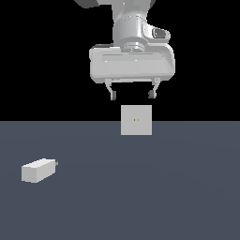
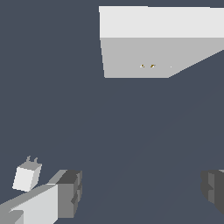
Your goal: Plug the charger into the wall socket.
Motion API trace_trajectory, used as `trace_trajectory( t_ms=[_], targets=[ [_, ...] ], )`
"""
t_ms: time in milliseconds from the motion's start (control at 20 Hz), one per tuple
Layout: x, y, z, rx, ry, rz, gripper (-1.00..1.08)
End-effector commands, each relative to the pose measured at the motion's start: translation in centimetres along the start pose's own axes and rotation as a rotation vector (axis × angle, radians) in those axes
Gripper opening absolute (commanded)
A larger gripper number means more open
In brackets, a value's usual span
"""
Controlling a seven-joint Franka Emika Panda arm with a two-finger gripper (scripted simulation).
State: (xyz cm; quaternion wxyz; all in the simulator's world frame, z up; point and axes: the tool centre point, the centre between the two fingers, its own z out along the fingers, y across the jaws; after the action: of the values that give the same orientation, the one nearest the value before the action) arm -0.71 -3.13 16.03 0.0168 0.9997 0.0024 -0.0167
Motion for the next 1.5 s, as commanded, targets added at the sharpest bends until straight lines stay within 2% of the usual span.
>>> trace_trajectory(
  t_ms=[0, 350, 650, 1450],
  targets=[
    [0.0, 0.0, 0.0, 0.000, 0.000, 0.000, 1.00],
    [-0.5, -0.7, 0.3, 0.001, 0.011, 0.011, 1.00],
    [-1.7, -2.5, 1.2, 0.003, 0.038, 0.038, 1.00],
    [-6.1, -11.3, 5.9, 0.012, 0.168, 0.164, 1.00]
  ],
)
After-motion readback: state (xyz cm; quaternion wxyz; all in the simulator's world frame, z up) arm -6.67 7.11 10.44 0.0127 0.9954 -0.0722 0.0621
